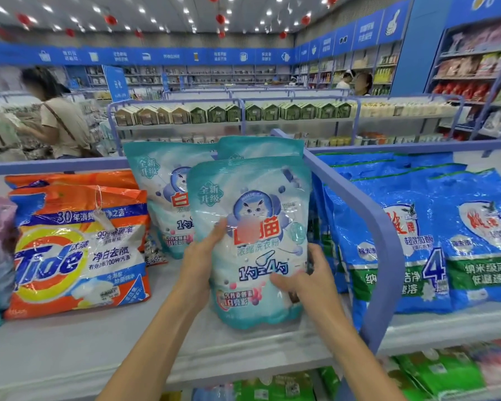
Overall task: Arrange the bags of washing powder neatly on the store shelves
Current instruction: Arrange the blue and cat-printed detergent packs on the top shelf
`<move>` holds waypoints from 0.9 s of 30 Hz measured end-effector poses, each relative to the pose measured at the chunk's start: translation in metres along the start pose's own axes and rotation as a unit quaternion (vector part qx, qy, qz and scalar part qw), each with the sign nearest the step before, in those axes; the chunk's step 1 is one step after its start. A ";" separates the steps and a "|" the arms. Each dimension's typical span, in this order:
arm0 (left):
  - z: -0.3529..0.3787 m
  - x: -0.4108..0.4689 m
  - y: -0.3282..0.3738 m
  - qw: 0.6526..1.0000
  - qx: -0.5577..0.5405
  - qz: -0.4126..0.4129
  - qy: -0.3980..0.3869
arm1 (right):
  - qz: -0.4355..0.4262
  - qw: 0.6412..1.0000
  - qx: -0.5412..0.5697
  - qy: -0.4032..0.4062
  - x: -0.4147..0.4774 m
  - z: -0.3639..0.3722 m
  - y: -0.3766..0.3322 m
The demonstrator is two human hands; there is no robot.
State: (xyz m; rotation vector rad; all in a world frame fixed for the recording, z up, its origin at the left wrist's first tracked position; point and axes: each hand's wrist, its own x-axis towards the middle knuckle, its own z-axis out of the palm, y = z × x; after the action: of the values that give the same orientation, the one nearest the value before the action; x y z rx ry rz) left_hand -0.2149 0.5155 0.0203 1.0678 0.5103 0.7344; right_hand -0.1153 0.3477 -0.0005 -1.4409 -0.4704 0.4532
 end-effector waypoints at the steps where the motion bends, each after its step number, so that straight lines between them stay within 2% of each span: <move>1: 0.002 0.002 0.007 1.000 -0.013 0.020 0.016 | -0.014 1.000 0.006 -0.007 0.001 0.005 -0.004; 4: 0.012 0.016 0.026 0.996 0.019 0.068 0.053 | -0.058 0.998 0.028 0.027 0.008 0.022 -0.019; 7: 0.028 0.034 0.037 0.994 0.018 0.105 0.025 | -0.087 0.991 0.055 0.090 0.028 0.036 -0.032; 10: 0.037 0.053 0.039 0.997 0.000 0.079 -0.016 | -0.091 0.985 0.046 0.141 0.056 0.034 -0.044; 13: 0.042 0.068 0.034 0.998 0.012 0.062 0.024 | -0.082 0.971 0.062 0.216 0.079 0.031 -0.044; 18: 0.054 0.081 0.026 0.997 -0.070 0.031 0.029 | -0.060 0.951 0.152 0.262 0.090 0.038 -0.045; 21: 0.063 0.080 0.029 0.995 -0.004 0.052 0.090 | -0.038 0.957 0.139 0.251 0.097 0.032 -0.048; 23: 0.062 0.072 0.030 0.992 0.051 0.066 0.097 | -0.036 0.960 0.133 0.244 0.094 0.029 -0.045; 25: 0.053 0.057 0.026 0.983 0.147 0.089 0.070 | -0.034 0.961 0.125 0.245 0.087 0.026 -0.037; 27: 0.039 0.036 0.016 0.976 0.200 0.088 0.007 | -0.022 0.972 0.072 0.222 0.078 0.022 -0.022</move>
State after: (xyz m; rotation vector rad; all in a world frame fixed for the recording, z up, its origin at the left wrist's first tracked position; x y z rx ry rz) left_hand -0.1686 0.5242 0.0498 1.4985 0.5960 0.8153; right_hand -0.0632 0.4077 0.0254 -1.3386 -0.1057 0.1167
